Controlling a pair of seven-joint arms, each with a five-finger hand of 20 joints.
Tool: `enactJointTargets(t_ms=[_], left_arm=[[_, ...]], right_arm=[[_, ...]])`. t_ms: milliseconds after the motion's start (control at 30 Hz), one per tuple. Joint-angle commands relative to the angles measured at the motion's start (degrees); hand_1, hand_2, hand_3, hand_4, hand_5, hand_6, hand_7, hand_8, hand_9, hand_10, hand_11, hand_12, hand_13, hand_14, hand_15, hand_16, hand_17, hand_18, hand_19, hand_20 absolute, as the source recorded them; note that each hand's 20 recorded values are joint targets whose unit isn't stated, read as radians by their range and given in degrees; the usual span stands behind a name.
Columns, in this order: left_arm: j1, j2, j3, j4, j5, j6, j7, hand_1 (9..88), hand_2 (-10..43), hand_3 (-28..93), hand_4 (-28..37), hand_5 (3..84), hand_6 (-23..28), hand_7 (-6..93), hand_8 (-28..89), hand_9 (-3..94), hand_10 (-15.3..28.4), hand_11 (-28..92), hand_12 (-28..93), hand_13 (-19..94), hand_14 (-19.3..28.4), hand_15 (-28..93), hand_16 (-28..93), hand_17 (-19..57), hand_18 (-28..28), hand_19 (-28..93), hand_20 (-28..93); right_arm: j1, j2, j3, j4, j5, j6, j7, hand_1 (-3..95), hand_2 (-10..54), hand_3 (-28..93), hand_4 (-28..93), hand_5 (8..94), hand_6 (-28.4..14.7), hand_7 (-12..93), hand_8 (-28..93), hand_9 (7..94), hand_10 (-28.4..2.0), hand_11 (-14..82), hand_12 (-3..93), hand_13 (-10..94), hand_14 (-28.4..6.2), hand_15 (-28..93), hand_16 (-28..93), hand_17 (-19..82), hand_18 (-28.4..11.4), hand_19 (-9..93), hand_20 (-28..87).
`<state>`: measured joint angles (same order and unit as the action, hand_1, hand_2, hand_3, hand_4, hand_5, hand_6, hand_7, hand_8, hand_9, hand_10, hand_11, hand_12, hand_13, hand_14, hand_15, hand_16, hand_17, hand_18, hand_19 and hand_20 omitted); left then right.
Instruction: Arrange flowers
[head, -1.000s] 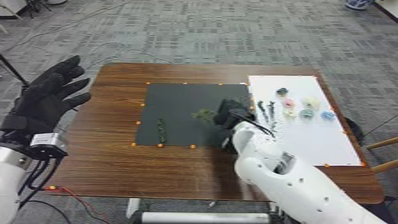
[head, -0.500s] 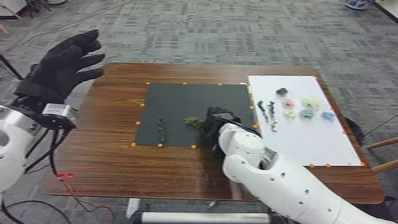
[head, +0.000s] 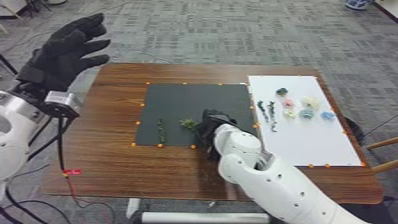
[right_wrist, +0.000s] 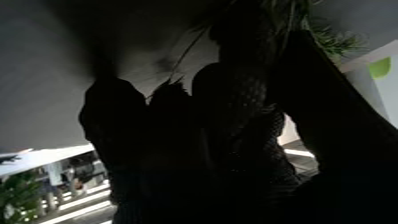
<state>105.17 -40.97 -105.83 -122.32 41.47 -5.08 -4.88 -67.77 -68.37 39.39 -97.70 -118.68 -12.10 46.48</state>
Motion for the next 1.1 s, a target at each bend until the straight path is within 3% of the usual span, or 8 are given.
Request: enactJointTargets(t_ms=[33,133,300,567,733,833,900,1100], left_arm=[[-2.7,0.62,2.01,0.45,-0.44,-1.00,0.04,25.9,-6.9,65,-28.3,17.2,-0.7,17.7,-8,12.6,7.1,15,24,5,10.6,38,-3,-11.4,20.3,38,9],[-2.7,0.61,2.33,0.26,-0.40,-1.26,0.12,25.8,-6.9,65,-28.3,17.2,-0.8,17.7,-8,12.7,7.0,15,24,5,10.6,39,-3,-11.2,20.3,38,8],[-4.3,0.39,4.33,0.63,-0.31,-1.62,0.34,25.6,-7.0,64,-28.3,17.1,-1.0,17.6,-8,12.7,6.8,15,24,5,10.4,39,-4,-11.0,20.1,38,8],[-2.9,0.03,3.35,0.10,-0.25,-1.53,0.70,25.5,-7.1,65,-28.3,17.1,-1.1,17.6,-8,12.7,6.8,16,24,5,10.3,40,-4,-11.2,20.3,39,8],[-3.7,-0.03,4.00,0.40,-0.32,-1.84,0.64,25.7,-7.2,65,-28.3,17.0,-1.2,17.6,-8,12.7,6.8,16,23,5,10.5,40,-5,-11.2,20.3,39,7],[-3.8,0.02,4.11,0.45,-0.32,-2.13,0.51,25.8,-7.0,64,-28.3,17.1,-1.1,17.6,-8,12.7,6.8,16,23,5,10.5,40,-5,-11.2,20.4,39,7],[-3.7,0.09,3.96,0.45,-0.32,-1.97,0.75,25.7,-7.0,64,-28.3,17.0,-1.1,17.6,-8,12.7,6.8,16,23,5,10.5,40,-5,-11.3,20.3,39,7],[-2.5,-0.12,2.68,0.05,-0.18,-1.81,0.92,25.7,-7.0,65,-28.3,17.1,-1.0,17.4,-8,12.7,6.9,16,23,5,10.5,40,-5,-11.3,20.4,40,7]], right_arm=[[-3.4,-3.9,-1.5,2.8,2.3,-1.2,-0.2,31.1,8.3,87,-19,83.4,2.3,41,25,93.7,-6.4,53.1,41.9,87,-5.7,79,44,60,-21.5,93,68],[-2.6,-4.7,-2.1,3.7,2.8,0.0,0.0,31.0,9.1,86,-19,83.3,2.1,40,24,93.7,-6.6,52.7,42.4,87,-5.7,79,44,60,-21.6,93,68],[-2.2,-4.9,-2.7,4.8,1.5,1.7,1.7,30.3,10.4,87,-19,83.1,2.0,41,23,93.7,-6.6,52.5,43.0,87,-5.7,79,44,60,-21.5,93,68],[-2.0,-4.3,-3.1,5.2,2.6,3.1,2.2,30.3,9.3,87,-18,83.3,2.2,41,22,93.7,-6.5,53.1,42.7,87,-5.7,79,44,60,-21.5,93,68],[-1.8,-4.5,-3.1,5.4,2.6,3.7,1.7,29.4,10.1,87,-18,83.9,2.3,41,21,93.7,-6.4,53.4,42.5,87,-5.7,79,44,60,-21.5,93,68],[-1.7,-4.5,-3.3,5.4,2.0,3.8,1.9,28.5,11.6,86,-17,83.8,2.0,43,10,93.7,-6.4,53.4,42.6,87,-5.7,79,44,60,-21.4,93,68],[-1.7,-4.3,-3.1,5.2,1.8,3.5,1.7,26.2,10.6,85,-17,84.5,1.7,46,-4,93.7,-6.4,53.4,42.6,87,-5.8,79,44,60,-21.6,93,68],[-2.6,-3.6,-1.3,2.9,2.5,2.2,1.1,18.4,8.1,83,-20,85.9,1.3,43,-6,93.7,-6.4,54.5,42.5,88,-5.8,80,44,60,-21.7,93,68]])
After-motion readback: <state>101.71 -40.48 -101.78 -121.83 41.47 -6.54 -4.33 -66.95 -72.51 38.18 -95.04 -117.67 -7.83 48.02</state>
